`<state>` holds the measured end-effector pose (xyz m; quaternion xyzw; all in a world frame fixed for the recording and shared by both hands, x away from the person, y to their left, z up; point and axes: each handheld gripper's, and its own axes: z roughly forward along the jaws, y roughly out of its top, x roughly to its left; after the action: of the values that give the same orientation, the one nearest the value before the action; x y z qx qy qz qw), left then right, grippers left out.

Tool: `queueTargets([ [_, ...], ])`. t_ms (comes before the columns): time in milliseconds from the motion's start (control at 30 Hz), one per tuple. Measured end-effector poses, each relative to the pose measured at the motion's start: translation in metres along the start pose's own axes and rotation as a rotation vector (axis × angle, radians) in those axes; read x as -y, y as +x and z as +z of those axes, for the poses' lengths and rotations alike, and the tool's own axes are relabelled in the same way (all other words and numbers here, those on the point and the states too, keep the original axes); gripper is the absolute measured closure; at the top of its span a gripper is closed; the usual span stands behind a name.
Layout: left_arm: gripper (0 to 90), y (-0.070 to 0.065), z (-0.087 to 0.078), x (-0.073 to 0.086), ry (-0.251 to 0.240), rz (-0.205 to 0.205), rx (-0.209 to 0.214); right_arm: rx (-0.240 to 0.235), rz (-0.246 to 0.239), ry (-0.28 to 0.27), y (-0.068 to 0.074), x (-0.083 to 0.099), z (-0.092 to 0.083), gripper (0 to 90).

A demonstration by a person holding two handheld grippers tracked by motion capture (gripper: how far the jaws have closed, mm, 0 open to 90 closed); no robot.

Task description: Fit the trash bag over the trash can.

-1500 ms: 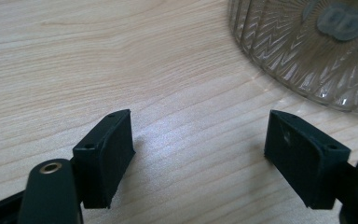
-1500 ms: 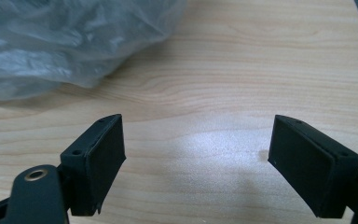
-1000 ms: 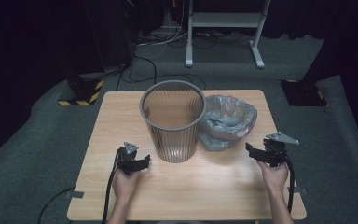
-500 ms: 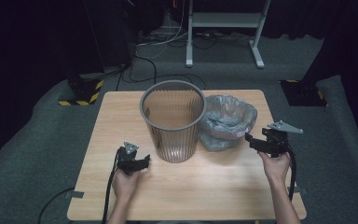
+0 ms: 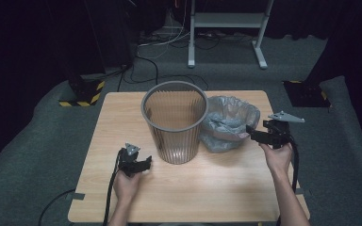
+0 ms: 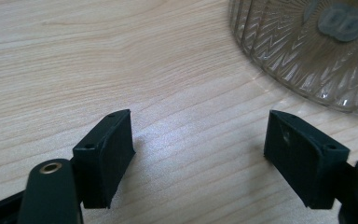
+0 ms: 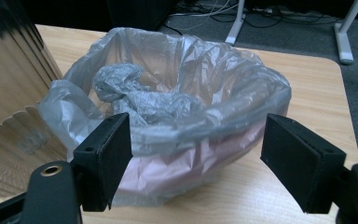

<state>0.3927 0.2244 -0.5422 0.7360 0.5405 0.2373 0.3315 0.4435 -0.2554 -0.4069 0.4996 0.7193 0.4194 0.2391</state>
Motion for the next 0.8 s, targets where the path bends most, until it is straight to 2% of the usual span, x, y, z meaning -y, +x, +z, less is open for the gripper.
queueTargets([
  [333, 23.8, 0.000, 0.000, 0.000, 0.000, -0.002, 0.000, -0.008, -0.033, 0.026, 0.003, -0.024, 0.017, 24.9],
  [567, 23.8, 0.000, 0.000, 0.000, 0.000, -0.002, 0.000, -0.018, -0.033, 0.055, 0.003, -0.031, 0.029, 24.8],
  [800, 23.8, 0.000, 0.000, 0.000, 0.000, -0.002, -0.001, -0.032, -0.047, 0.105, 0.004, -0.038, 0.049, 24.4],
])
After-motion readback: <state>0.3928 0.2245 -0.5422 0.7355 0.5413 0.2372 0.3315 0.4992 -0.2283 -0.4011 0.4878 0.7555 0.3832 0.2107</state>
